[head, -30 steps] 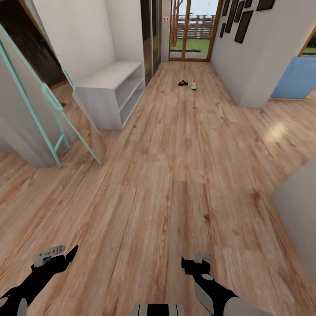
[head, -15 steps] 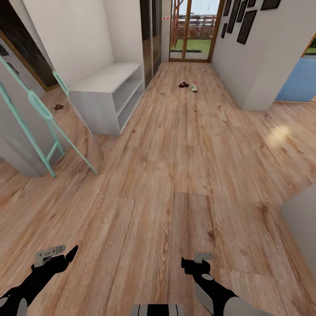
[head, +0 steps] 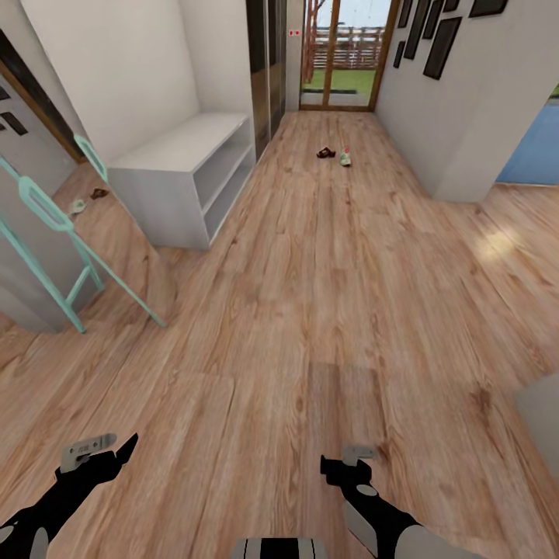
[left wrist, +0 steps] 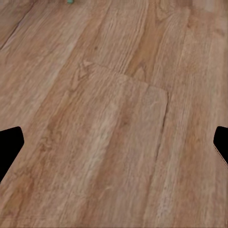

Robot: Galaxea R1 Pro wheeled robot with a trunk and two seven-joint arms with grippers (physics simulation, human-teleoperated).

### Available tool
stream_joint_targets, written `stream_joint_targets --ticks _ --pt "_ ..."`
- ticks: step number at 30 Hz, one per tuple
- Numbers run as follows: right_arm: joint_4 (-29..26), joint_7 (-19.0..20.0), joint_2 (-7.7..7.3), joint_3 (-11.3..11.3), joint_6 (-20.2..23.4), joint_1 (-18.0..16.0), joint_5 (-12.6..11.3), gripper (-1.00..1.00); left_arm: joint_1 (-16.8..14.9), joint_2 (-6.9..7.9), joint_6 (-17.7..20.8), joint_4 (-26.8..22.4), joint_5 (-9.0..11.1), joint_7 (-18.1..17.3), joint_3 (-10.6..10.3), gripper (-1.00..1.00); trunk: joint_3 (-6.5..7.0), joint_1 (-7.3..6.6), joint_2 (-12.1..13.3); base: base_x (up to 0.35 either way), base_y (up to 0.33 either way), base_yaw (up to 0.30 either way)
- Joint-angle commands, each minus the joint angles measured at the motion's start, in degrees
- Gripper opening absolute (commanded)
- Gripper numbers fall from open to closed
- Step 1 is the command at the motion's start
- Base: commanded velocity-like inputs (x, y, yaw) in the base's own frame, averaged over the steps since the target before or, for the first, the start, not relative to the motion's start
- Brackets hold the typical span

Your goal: Pick up the two gym shoes and the two sandals from the corridor floor and place them onto the hallstand (shoe rack) in the corridor, making sure they are on the rack and not on the floor. Arrange them so the two gym shoes are next to each other and the two sandals are next to each other.

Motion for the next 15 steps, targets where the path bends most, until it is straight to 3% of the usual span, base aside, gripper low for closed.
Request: stream_joint_targets --ticks 1,15 --pt "0.0 0.0 0.0 0.01 0.0 0.0 0.0 1.0 0.0 0.0 0.0 0.0 0.0 0.0 0.0 1.0 0.0 0.0 0.0 0.333 0.0 0.0" --pt "0.0 0.0 0.0 0.02 0.0 -0.01 0.0 1.0 0.0 0.0 0.0 0.0 -0.06 0.0 0.0 1.0 0.0 0.0 0.0 0.333 -0.007 0.0"
